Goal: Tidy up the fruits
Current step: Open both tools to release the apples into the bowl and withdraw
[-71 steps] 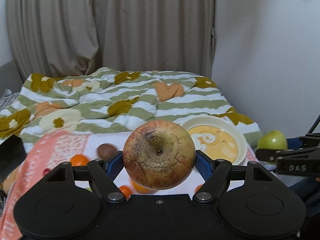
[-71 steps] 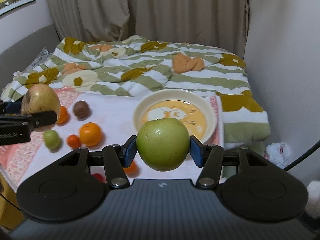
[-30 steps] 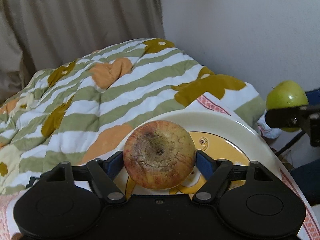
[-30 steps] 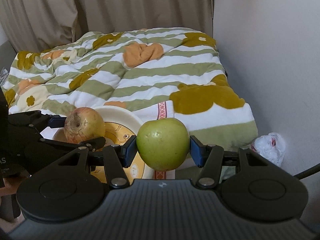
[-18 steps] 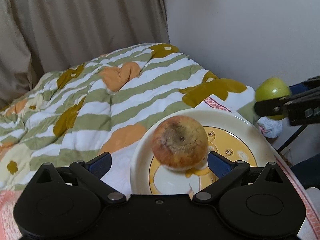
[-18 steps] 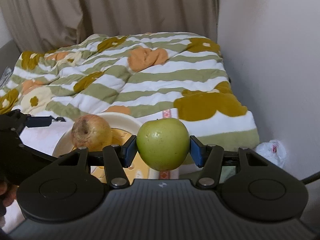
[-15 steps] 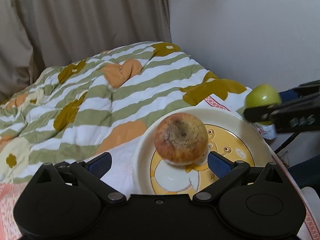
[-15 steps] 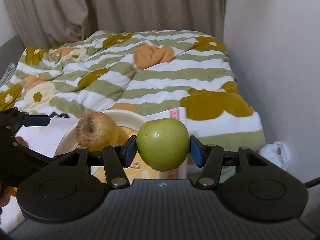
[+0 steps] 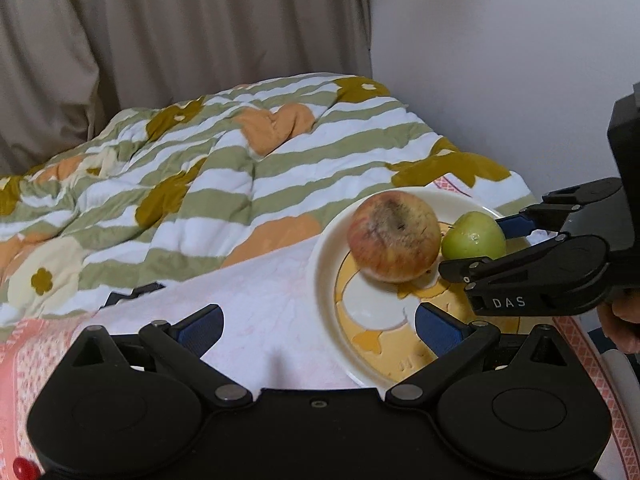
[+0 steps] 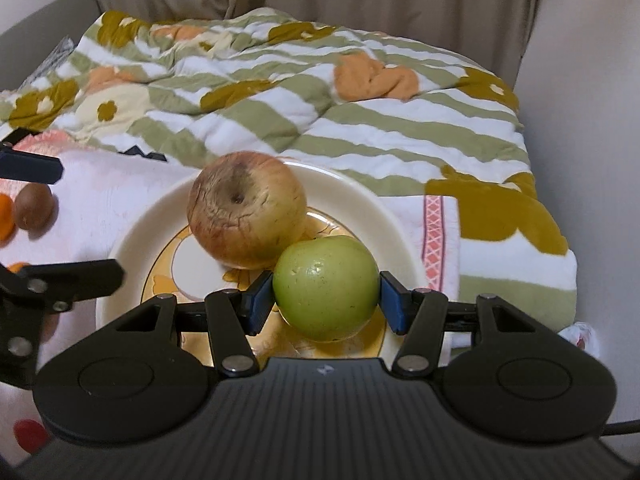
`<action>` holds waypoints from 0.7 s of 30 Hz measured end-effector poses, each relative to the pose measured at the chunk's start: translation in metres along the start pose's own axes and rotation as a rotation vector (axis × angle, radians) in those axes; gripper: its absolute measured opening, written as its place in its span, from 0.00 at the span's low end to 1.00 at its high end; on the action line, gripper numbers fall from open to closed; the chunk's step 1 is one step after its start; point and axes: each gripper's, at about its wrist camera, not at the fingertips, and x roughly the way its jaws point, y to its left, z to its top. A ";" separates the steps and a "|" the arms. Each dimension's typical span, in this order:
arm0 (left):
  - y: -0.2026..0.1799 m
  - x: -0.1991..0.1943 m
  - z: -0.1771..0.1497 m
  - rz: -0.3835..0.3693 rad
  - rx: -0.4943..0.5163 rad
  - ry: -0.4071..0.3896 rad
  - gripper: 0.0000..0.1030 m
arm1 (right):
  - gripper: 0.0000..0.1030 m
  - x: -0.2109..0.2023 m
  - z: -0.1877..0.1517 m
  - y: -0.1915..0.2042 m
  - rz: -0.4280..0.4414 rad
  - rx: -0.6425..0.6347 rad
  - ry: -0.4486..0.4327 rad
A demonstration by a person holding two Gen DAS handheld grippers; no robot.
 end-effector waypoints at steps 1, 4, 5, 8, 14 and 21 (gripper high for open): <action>0.002 -0.002 -0.002 0.000 -0.008 0.001 1.00 | 0.69 0.001 -0.001 0.000 -0.001 -0.002 0.004; 0.007 -0.007 -0.005 0.005 -0.033 0.000 1.00 | 0.76 -0.003 -0.002 0.001 -0.008 -0.012 -0.008; 0.008 -0.009 -0.006 0.007 -0.041 0.000 1.00 | 0.91 -0.008 -0.003 0.002 -0.014 -0.018 -0.029; 0.009 -0.016 -0.009 0.014 -0.058 -0.006 1.00 | 1.00 -0.024 -0.004 0.005 -0.028 -0.016 -0.085; 0.008 -0.037 -0.016 0.031 -0.075 -0.021 1.00 | 1.00 -0.046 -0.008 0.004 -0.028 0.008 -0.088; 0.004 -0.075 -0.025 0.071 -0.094 -0.072 1.00 | 1.00 -0.089 -0.012 0.005 -0.040 0.052 -0.103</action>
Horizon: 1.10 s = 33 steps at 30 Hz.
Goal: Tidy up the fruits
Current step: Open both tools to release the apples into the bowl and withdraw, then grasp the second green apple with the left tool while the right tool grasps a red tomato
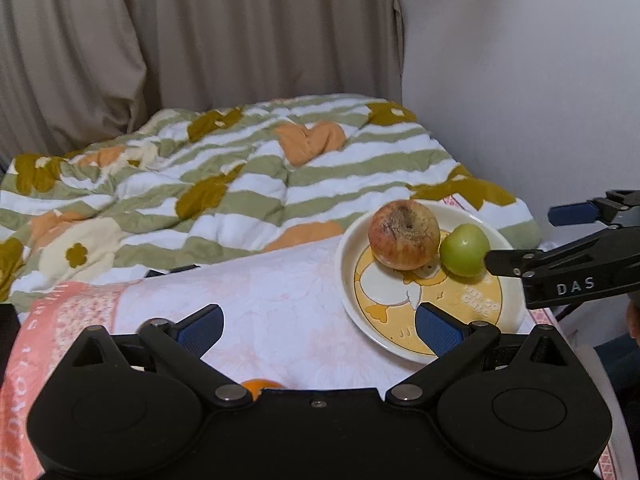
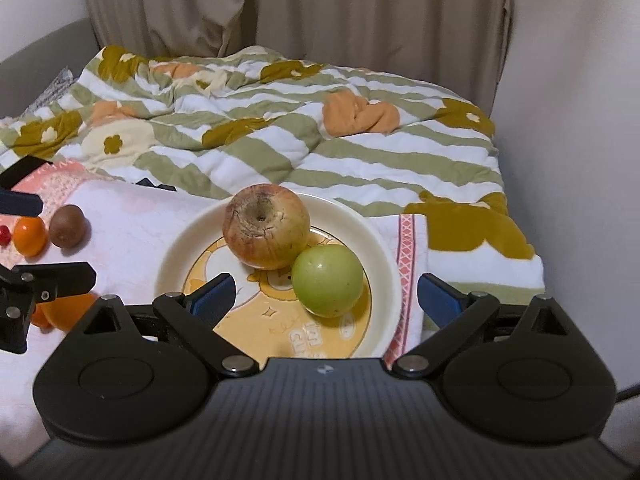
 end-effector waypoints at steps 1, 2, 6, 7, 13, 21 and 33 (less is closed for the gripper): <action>-0.001 -0.008 -0.002 0.013 -0.002 -0.017 1.00 | 1.00 -0.006 -0.001 -0.001 0.004 0.003 0.002; -0.001 -0.016 -0.004 0.021 -0.004 -0.033 1.00 | 1.00 -0.013 -0.002 0.000 0.008 0.007 0.001; -0.002 -0.047 -0.013 0.035 -0.020 -0.077 1.00 | 1.00 -0.045 -0.006 0.004 0.026 0.021 -0.020; -0.002 -0.054 -0.016 0.039 -0.024 -0.085 1.00 | 1.00 -0.051 -0.007 0.006 0.029 0.023 -0.024; 0.004 -0.096 -0.030 0.076 -0.041 -0.112 1.00 | 1.00 -0.094 -0.015 0.019 0.066 0.036 -0.043; 0.039 -0.132 -0.059 0.123 -0.064 -0.138 1.00 | 1.00 -0.130 -0.033 0.055 0.077 0.058 -0.053; 0.120 -0.154 -0.096 0.037 -0.054 -0.151 1.00 | 1.00 -0.150 -0.068 0.148 0.031 0.129 -0.048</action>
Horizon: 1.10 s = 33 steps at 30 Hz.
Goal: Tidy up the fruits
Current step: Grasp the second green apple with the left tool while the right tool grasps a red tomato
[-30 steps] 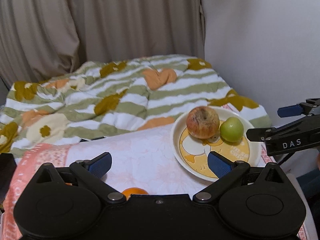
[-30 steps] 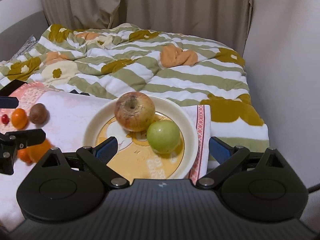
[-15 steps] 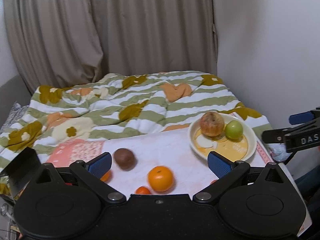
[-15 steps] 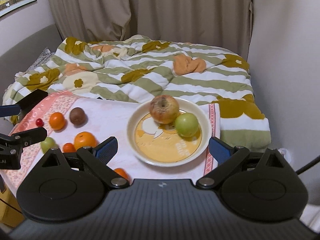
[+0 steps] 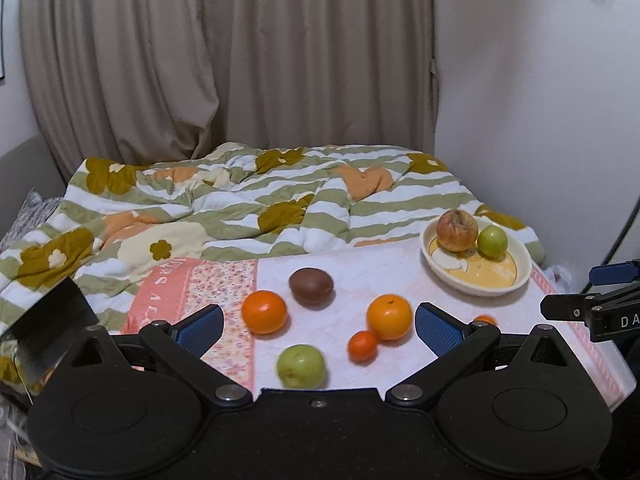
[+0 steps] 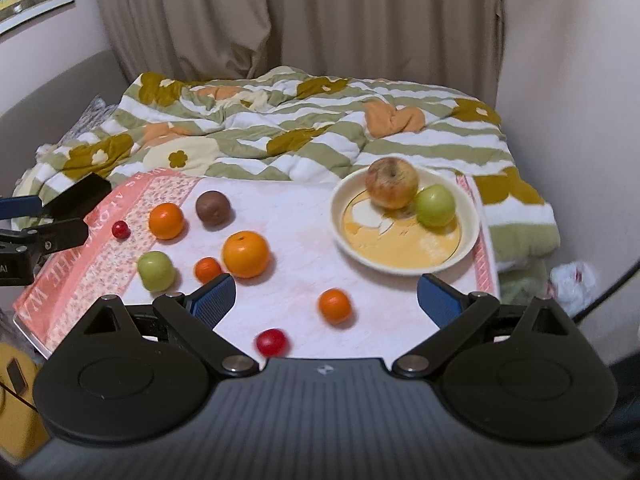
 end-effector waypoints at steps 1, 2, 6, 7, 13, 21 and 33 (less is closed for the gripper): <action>0.006 0.000 -0.002 -0.008 0.013 0.000 1.00 | 1.00 0.001 -0.004 0.006 -0.009 0.018 0.002; 0.012 0.001 -0.004 -0.017 0.026 0.002 1.00 | 1.00 0.002 -0.007 0.013 -0.017 0.035 0.005; 0.033 0.011 -0.014 -0.055 0.055 0.016 1.00 | 1.00 0.009 -0.020 0.039 -0.062 0.073 0.015; 0.038 0.015 -0.017 -0.068 0.060 0.021 1.00 | 1.00 0.011 -0.024 0.045 -0.077 0.083 0.017; 0.058 0.046 -0.033 -0.143 0.102 0.055 1.00 | 1.00 0.032 -0.043 0.067 -0.143 0.148 0.024; 0.059 0.098 -0.055 -0.207 0.129 0.126 0.98 | 1.00 0.070 -0.068 0.081 -0.204 0.144 0.044; 0.042 0.143 -0.068 -0.207 0.180 0.182 0.81 | 1.00 0.107 -0.075 0.078 -0.231 0.169 0.076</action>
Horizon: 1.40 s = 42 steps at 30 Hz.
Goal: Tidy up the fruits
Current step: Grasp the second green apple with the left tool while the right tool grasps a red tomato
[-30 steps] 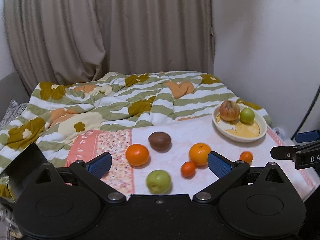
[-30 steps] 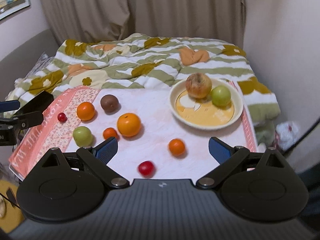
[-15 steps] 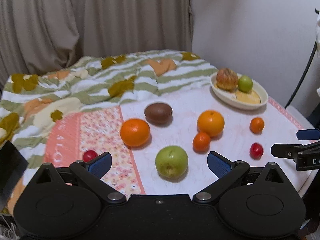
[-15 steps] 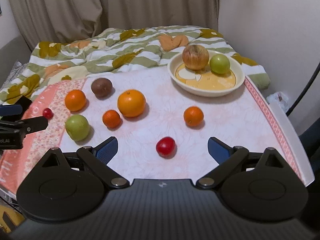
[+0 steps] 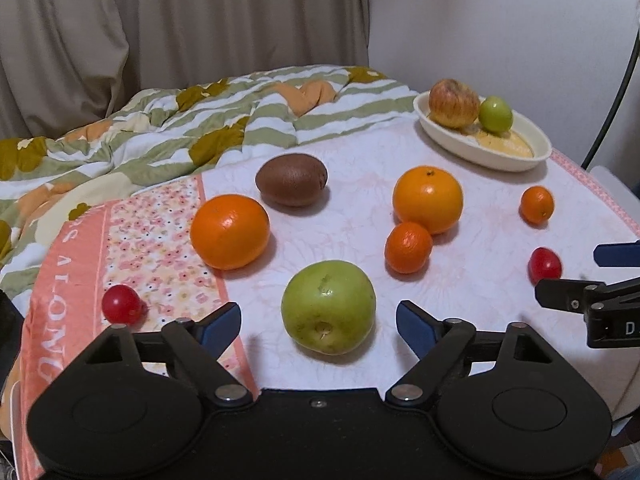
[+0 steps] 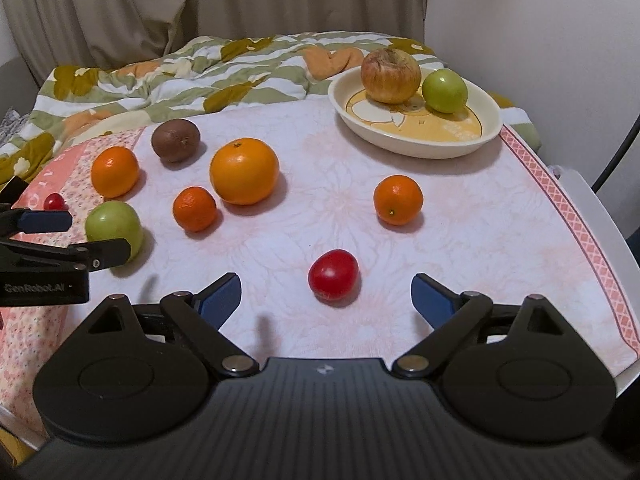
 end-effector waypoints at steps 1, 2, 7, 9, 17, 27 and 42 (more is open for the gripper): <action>-0.001 0.003 0.000 0.002 0.002 0.005 0.76 | 1.00 0.002 0.000 0.000 -0.001 -0.001 0.005; -0.001 0.005 0.000 0.001 0.000 0.011 0.74 | 0.99 0.004 0.000 0.000 -0.001 -0.002 0.010; 0.000 0.010 0.000 -0.024 -0.008 0.019 0.58 | 0.96 0.009 0.001 0.002 -0.004 -0.020 0.015; -0.001 0.010 0.000 -0.034 -0.005 0.017 0.56 | 0.92 0.011 0.002 0.002 -0.001 -0.019 0.018; -0.001 0.008 -0.001 -0.040 -0.019 0.020 0.56 | 0.78 0.023 0.005 0.002 -0.004 -0.018 0.038; 0.002 0.002 -0.006 -0.027 -0.052 0.036 0.56 | 0.57 0.032 0.007 0.000 -0.012 -0.041 0.045; -0.004 -0.028 -0.009 -0.019 -0.100 0.010 0.56 | 0.45 0.011 0.013 0.005 0.004 -0.066 0.037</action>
